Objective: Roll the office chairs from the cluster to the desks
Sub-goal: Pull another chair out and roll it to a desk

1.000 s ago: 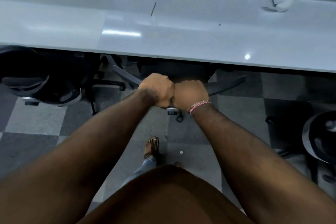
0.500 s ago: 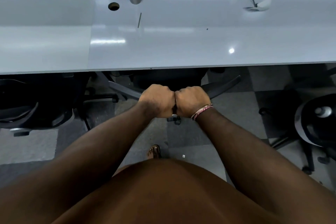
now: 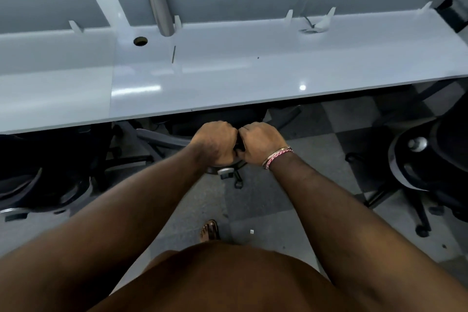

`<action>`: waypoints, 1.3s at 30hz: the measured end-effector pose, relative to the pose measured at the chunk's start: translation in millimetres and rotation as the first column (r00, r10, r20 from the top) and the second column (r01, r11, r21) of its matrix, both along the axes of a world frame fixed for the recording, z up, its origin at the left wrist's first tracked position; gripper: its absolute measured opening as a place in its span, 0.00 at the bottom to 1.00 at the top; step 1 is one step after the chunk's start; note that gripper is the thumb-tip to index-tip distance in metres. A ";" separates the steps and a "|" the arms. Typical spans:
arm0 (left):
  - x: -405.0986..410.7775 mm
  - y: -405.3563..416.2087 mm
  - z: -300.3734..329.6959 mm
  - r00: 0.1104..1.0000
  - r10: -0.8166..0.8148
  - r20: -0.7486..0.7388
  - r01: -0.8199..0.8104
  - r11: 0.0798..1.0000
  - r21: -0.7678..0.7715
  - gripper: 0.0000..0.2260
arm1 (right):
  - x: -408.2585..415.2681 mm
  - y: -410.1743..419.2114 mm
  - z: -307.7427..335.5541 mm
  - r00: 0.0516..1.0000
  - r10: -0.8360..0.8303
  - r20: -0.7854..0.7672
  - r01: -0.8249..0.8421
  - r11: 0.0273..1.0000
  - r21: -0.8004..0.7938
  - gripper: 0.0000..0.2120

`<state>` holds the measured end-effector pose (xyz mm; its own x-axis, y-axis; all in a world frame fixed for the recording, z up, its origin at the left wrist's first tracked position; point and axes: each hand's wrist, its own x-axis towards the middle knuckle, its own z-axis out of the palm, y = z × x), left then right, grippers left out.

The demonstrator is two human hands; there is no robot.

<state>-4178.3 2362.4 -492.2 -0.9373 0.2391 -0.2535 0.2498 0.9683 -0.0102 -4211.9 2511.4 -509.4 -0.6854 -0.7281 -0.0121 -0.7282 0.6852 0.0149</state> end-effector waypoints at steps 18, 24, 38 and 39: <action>-52.2 306.0 44.6 0.921 -0.364 -0.140 0.365 0.931 -0.024 0.12 | 0.4 307.7 42.0 0.905 -0.412 -0.106 0.414 0.910 -0.004 0.14; -82.8 411.5 35.8 0.854 -0.505 -0.127 0.508 0.861 -0.006 0.11 | -3.6 407.0 38.2 0.810 -0.578 -0.099 0.581 0.814 0.002 0.15; -261.0 586.9 43.5 0.573 -0.808 -0.140 0.819 0.571 0.059 0.08 | -122.9 544.8 37.1 0.427 -0.884 -0.190 0.895 0.443 -0.049 0.10; -275.0 601.3 46.8 0.536 -0.830 -0.155 0.843 0.536 0.051 0.08 | -133.8 556.6 37.2 0.396 -0.899 -0.187 0.908 0.414 -0.061 0.10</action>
